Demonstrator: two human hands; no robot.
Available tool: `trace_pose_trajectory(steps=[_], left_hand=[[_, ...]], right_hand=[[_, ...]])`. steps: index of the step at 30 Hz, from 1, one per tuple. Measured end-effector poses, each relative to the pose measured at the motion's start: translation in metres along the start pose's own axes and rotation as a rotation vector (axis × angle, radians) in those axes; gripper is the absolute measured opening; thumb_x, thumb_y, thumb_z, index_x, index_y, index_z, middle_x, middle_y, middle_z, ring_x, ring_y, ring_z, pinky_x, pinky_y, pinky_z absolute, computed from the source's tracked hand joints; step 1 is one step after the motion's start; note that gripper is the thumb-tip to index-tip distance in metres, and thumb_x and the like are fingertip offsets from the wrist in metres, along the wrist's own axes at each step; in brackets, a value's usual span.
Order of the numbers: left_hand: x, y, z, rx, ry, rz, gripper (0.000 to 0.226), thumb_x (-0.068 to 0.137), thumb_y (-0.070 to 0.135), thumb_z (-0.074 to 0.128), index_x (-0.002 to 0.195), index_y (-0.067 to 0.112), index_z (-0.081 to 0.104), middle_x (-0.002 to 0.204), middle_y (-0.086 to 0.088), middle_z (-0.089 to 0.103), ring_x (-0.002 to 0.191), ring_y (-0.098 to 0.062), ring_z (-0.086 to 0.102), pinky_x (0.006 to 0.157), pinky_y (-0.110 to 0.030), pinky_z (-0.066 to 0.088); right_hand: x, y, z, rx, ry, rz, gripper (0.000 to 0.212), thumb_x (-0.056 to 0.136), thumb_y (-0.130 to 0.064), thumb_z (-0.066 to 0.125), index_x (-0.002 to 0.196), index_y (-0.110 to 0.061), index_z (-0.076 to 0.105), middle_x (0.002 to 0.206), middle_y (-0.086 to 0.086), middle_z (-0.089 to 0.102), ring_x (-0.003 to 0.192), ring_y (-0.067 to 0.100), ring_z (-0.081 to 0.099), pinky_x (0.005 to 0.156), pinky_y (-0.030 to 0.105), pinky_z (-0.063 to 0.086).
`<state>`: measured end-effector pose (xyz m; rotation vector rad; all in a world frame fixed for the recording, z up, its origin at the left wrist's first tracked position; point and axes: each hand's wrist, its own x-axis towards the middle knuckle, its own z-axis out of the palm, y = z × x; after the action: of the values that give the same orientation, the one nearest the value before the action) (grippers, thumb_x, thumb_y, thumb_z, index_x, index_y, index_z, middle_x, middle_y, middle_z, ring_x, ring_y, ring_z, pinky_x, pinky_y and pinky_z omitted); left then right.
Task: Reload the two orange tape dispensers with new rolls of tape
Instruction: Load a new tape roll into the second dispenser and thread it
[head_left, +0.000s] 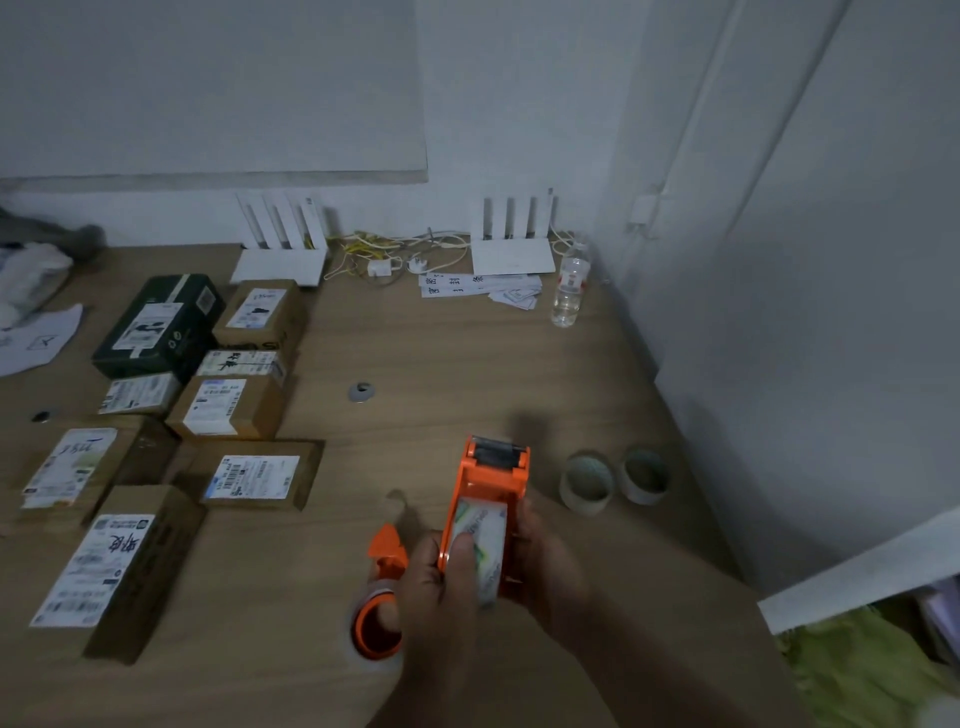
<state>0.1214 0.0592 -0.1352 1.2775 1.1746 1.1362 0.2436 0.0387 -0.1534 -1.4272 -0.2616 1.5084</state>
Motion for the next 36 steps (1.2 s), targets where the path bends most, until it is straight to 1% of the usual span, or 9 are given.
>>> trace_pose_trajectory(steps=[3, 6, 10, 12, 16, 19, 23, 28, 36], left_hand=[[0.002, -0.012, 0.003, 0.006, 0.014, -0.059, 0.023, 0.089, 0.034, 0.055, 0.075, 0.019, 0.065, 0.071, 0.009, 0.072, 0.063, 0.000, 0.062, 0.063, -0.015, 0.049], [0.006, -0.030, 0.003, 0.061, 0.007, -0.067, 0.023, 0.085, 0.046, 0.050, 0.084, 0.024, 0.058, 0.078, 0.001, 0.067, 0.072, -0.010, 0.062, 0.072, -0.030, 0.051], [0.014, -0.052, -0.001, 0.247, -0.084, -0.032, 0.012, 0.091, 0.037, 0.046, 0.087, 0.026, 0.051, 0.085, 0.009, 0.058, 0.080, -0.001, 0.058, 0.077, -0.022, 0.045], [0.018, -0.061, -0.002, 0.346, -0.109, -0.069, 0.016, 0.097, 0.024, 0.050, 0.080, 0.024, 0.050, 0.082, 0.000, 0.060, 0.077, -0.010, 0.057, 0.074, -0.029, 0.041], [0.021, -0.070, -0.001, 0.404, -0.131, -0.238, 0.022, 0.091, 0.032, 0.060, 0.078, 0.015, 0.061, 0.075, -0.003, 0.067, 0.074, -0.024, 0.062, 0.065, -0.030, 0.045], [0.018, -0.079, -0.002, 0.464, -0.212, -0.244, 0.037, 0.079, 0.048, 0.070, 0.073, 0.012, 0.064, 0.067, 0.000, 0.067, 0.066, -0.013, 0.063, 0.065, -0.037, 0.051], [0.018, -0.095, -0.001, 0.682, -0.329, -0.206, 0.054, 0.065, 0.066, 0.061, 0.060, 0.012, 0.059, 0.054, -0.005, 0.057, 0.053, -0.019, 0.053, 0.054, -0.037, 0.036], [0.019, -0.115, 0.002, 0.804, -0.470, -0.257, 0.033, 0.085, 0.033, 0.063, 0.087, 0.002, 0.075, 0.088, -0.017, 0.077, 0.087, -0.032, 0.071, 0.068, -0.042, 0.046], [0.015, -0.131, -0.001, 0.836, -0.518, -0.287, 0.042, 0.083, 0.042, 0.058, 0.101, 0.006, 0.070, 0.103, -0.015, 0.073, 0.098, -0.032, 0.066, 0.079, -0.042, 0.048]], right_hand=[[-0.007, 0.010, -0.004, -0.022, 0.003, -0.121, 0.037, 0.094, -0.040, 0.050, 0.114, -0.015, 0.069, 0.107, 0.011, 0.075, 0.088, 0.022, 0.069, 0.071, 0.035, 0.052], [-0.013, 0.015, -0.009, -0.090, 0.023, -0.324, 0.026, 0.085, -0.016, 0.065, 0.109, -0.007, 0.069, 0.090, 0.004, 0.076, 0.078, 0.015, 0.070, 0.061, 0.025, 0.053], [0.004, 0.025, -0.013, -0.205, 0.292, -0.392, 0.050, 0.066, -0.030, 0.077, 0.104, -0.001, 0.064, 0.092, 0.018, 0.073, 0.076, 0.018, 0.069, 0.059, 0.025, 0.056], [0.018, 0.036, -0.020, -0.278, 0.410, -0.384, 0.064, 0.054, -0.038, 0.076, 0.100, 0.004, 0.059, 0.088, 0.019, 0.067, 0.073, 0.021, 0.063, 0.056, 0.018, 0.052], [0.025, 0.041, -0.023, -0.435, 0.468, -0.306, 0.034, 0.057, -0.010, 0.071, 0.085, -0.010, 0.051, 0.074, 0.001, 0.055, 0.068, 0.018, 0.053, 0.048, 0.014, 0.041], [0.027, 0.042, -0.028, -0.677, 0.490, -0.218, 0.032, 0.069, -0.003, 0.069, 0.092, -0.016, 0.051, 0.082, -0.002, 0.056, 0.079, 0.021, 0.057, 0.052, 0.018, 0.033], [0.036, 0.046, -0.031, -0.923, 0.536, -0.136, 0.035, 0.070, -0.019, 0.068, 0.102, -0.011, 0.055, 0.097, 0.010, 0.065, 0.092, 0.031, 0.063, 0.064, 0.029, 0.038], [0.048, 0.054, -0.028, -1.110, 0.554, -0.060, 0.035, 0.078, -0.021, 0.059, 0.110, -0.010, 0.053, 0.111, 0.014, 0.062, 0.103, 0.033, 0.061, 0.077, 0.038, 0.049], [0.051, 0.064, -0.031, -1.123, 0.566, -0.018, 0.035, 0.076, -0.017, 0.063, 0.107, -0.009, 0.051, 0.110, 0.015, 0.063, 0.103, 0.034, 0.061, 0.078, 0.036, 0.049]])
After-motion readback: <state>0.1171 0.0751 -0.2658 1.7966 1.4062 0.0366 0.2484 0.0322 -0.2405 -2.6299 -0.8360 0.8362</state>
